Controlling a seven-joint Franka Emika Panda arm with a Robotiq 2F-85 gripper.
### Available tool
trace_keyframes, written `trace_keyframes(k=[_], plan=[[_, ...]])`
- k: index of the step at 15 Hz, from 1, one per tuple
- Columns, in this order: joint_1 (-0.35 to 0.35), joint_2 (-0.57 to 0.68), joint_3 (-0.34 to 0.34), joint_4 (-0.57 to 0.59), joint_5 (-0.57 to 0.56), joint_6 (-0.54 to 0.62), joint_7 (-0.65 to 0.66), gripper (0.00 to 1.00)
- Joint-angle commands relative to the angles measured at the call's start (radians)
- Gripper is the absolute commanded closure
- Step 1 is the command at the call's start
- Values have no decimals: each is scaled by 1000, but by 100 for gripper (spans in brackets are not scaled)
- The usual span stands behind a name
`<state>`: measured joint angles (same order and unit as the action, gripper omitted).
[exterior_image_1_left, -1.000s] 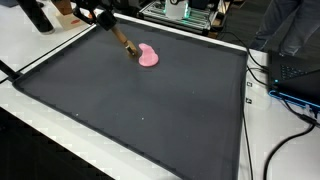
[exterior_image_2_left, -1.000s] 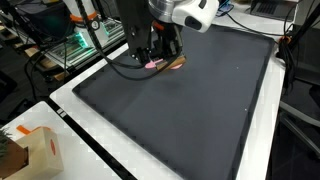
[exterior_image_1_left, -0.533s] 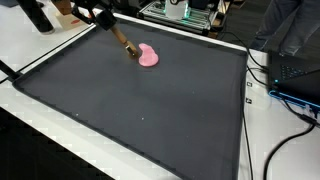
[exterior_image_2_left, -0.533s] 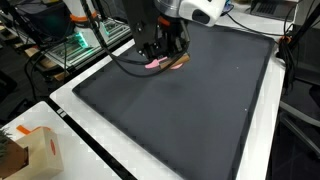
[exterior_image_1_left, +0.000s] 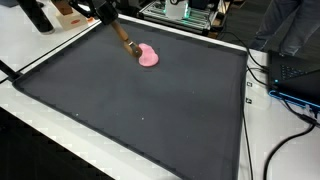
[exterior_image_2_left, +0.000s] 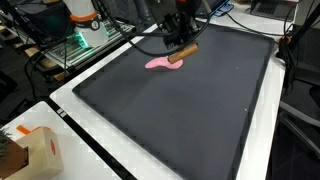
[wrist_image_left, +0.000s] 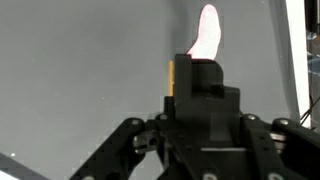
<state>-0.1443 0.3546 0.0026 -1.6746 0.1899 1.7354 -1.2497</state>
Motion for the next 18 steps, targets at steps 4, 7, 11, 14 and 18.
trace_keyframes(k=[4,7,11,14,18], plan=[[74,-122,32,-46,-150,25,-33,76],[121,-174,53,-71,-253,48,-54,76],[179,-225,85,-108,-371,83,-86,76],[212,-251,107,-139,-432,107,-110,76],[229,-220,117,-103,-423,83,-108,51]])
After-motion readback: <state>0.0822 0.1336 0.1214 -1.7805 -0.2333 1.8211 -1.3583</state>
